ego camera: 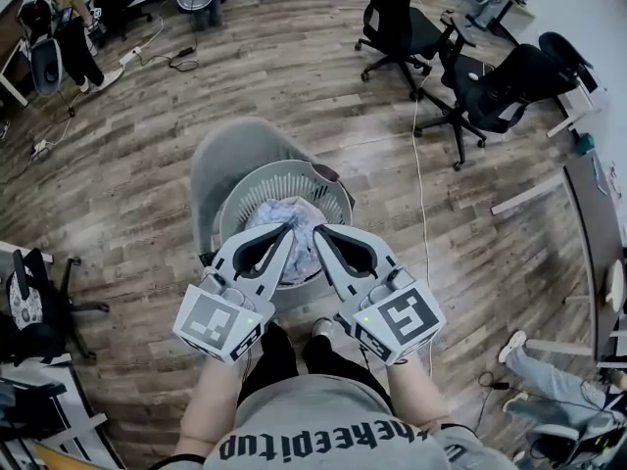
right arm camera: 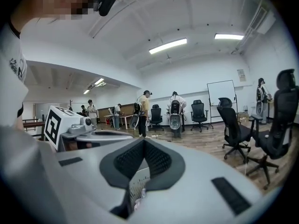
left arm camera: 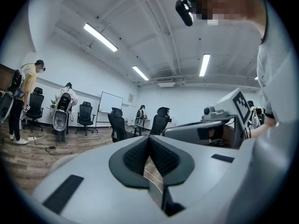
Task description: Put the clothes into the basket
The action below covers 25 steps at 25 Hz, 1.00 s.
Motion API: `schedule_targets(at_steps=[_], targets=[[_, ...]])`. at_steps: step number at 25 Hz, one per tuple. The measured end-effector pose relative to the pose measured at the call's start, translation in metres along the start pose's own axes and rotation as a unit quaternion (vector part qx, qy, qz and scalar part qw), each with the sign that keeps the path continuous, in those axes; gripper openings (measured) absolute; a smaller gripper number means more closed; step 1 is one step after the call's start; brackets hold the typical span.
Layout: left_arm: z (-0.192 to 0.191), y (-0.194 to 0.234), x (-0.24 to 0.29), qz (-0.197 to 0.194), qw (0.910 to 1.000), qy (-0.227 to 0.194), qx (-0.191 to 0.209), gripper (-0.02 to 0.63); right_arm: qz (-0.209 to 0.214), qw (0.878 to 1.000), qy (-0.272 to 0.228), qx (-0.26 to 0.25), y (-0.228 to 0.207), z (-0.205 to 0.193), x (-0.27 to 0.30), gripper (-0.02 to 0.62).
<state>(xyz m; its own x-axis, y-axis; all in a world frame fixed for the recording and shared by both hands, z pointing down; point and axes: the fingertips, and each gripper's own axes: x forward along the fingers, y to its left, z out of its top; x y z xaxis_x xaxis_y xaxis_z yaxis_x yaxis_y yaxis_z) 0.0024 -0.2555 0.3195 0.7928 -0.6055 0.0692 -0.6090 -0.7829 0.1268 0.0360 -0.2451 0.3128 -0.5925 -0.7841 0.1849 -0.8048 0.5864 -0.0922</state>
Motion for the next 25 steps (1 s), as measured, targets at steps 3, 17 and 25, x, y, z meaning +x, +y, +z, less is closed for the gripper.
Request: schedule_targets(at_steps=[3, 17, 25], targets=[[0.007, -0.007, 0.0, 0.004, 1.0, -0.006, 0.005, 0.014, 0.005, 1.0, -0.009, -0.009, 0.001, 0.007, -0.007, 0.011], [0.022, -0.034, -0.004, 0.009, 0.9993, -0.025, 0.025, 0.014, 0.014, 0.999, -0.035, -0.025, 0.009, 0.02, -0.033, 0.011], [0.025, -0.043, 0.002, 0.01, 0.9991, -0.025, 0.032, 0.014, 0.015, 0.999, -0.042, -0.026, 0.002, 0.023, -0.04, 0.011]])
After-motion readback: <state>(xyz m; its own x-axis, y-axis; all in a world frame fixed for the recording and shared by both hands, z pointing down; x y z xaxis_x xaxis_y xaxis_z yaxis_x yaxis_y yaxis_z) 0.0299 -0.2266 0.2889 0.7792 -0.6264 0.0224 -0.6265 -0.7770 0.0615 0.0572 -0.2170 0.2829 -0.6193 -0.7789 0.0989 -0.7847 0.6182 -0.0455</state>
